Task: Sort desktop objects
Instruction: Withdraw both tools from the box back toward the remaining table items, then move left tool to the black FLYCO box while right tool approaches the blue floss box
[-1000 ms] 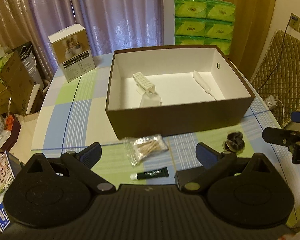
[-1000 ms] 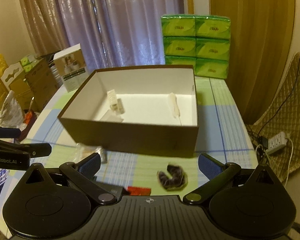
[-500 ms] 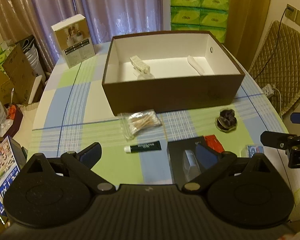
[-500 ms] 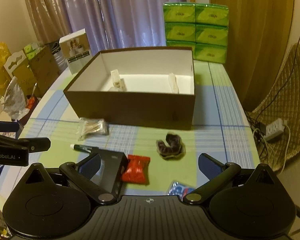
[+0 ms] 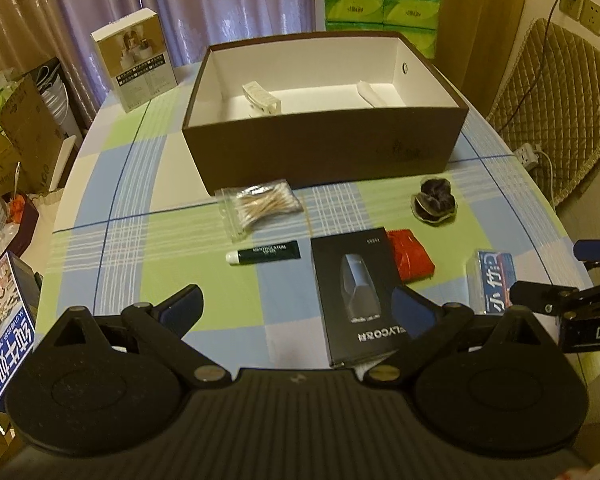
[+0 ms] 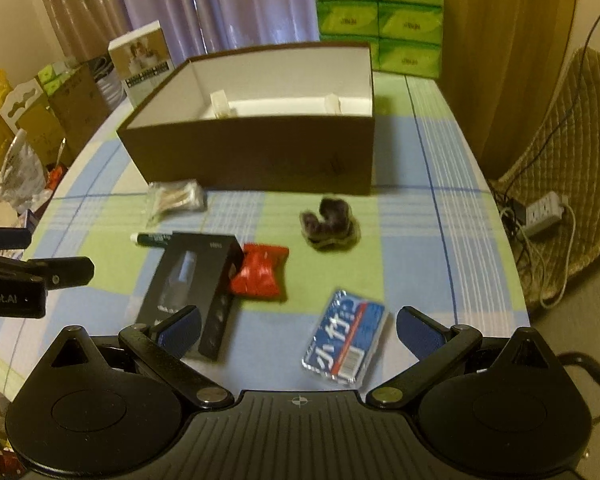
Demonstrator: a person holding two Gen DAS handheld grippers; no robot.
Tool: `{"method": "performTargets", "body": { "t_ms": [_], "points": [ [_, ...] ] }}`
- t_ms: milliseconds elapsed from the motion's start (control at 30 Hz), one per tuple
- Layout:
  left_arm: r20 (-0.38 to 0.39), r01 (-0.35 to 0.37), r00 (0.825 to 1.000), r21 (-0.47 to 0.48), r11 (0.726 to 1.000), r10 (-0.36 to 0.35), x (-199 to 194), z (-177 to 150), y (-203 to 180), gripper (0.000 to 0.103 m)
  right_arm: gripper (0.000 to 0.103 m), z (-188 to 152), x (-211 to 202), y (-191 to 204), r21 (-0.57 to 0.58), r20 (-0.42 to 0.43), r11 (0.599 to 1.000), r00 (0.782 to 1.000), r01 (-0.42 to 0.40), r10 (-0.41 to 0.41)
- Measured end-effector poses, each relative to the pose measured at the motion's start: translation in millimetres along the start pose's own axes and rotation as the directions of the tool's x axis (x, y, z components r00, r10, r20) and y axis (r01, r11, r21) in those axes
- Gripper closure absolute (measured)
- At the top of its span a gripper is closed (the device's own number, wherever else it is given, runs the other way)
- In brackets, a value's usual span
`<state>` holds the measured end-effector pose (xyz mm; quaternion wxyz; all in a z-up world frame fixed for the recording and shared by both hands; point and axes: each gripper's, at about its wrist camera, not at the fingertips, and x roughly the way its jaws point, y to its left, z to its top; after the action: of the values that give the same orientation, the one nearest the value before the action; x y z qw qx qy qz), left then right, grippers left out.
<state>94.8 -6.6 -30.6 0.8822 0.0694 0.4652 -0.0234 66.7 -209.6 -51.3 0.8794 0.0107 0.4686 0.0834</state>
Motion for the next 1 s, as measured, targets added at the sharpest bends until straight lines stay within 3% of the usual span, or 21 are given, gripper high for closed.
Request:
{"method": "performTargets", "body": {
  "t_ms": [467,1000],
  "points": [
    [-0.037,0.012,0.999,0.020,1.000,-0.011,4.3,-14.1,-14.2,0.004,0.002,-27.1,6.7,-4.7,0.004,-0.063,1.000,0.998,0.018,-0.018],
    [-0.071,0.030,0.997,0.020,0.999,-0.029,25.4,-18.3,-21.4,0.004,0.002,-36.3,25.8,-19.9,0.055,-0.082,0.997,0.995,0.059,-0.054]
  ]
}}
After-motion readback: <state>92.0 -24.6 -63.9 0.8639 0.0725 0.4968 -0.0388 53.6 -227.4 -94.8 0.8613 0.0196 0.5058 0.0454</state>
